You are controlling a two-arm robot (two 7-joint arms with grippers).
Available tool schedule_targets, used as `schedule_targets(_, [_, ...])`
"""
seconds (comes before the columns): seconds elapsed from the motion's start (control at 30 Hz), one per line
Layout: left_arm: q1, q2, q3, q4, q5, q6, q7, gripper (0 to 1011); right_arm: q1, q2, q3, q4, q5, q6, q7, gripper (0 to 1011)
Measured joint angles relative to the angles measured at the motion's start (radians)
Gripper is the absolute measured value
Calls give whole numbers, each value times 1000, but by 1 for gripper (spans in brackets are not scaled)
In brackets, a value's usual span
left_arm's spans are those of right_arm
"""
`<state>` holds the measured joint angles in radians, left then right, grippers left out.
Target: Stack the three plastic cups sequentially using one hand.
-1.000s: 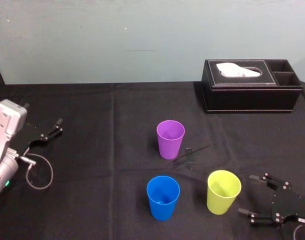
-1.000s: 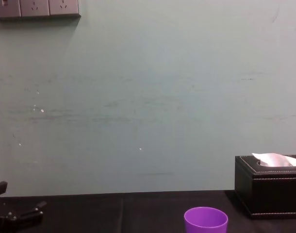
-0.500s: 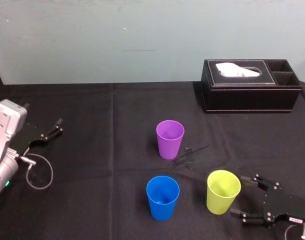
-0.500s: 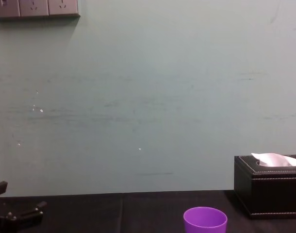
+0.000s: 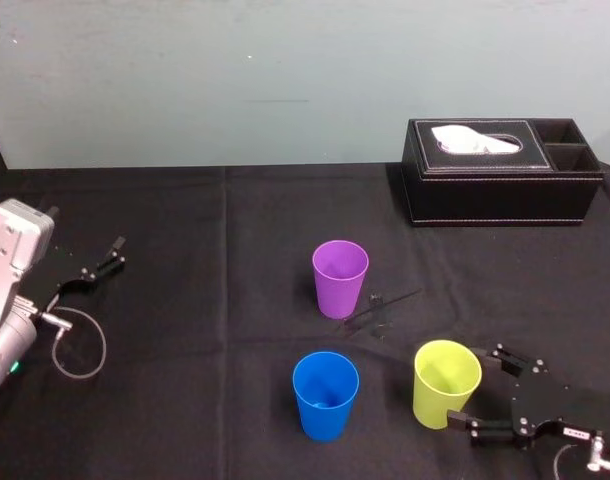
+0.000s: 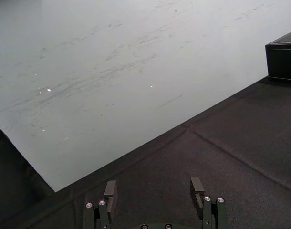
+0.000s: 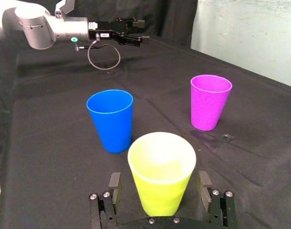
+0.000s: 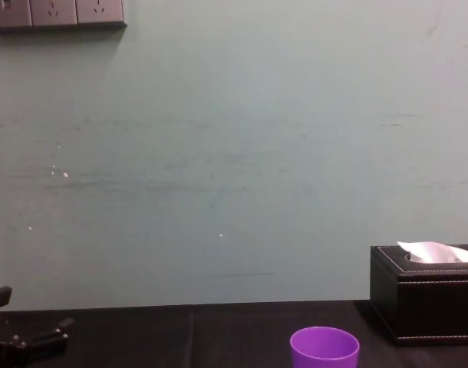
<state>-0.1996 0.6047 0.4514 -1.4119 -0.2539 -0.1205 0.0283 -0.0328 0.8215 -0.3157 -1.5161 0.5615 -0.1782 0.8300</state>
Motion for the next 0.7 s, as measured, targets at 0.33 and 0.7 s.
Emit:
schedule_targets(0.33, [0,0,0,0,0,0,0,1000,40,-23,-37,21,-8,10,-3,1003])
schedule_targets(0.7, [0,0,0,0,0,0,0,1000,80,-51,-70,49,-29,22,-19,1003])
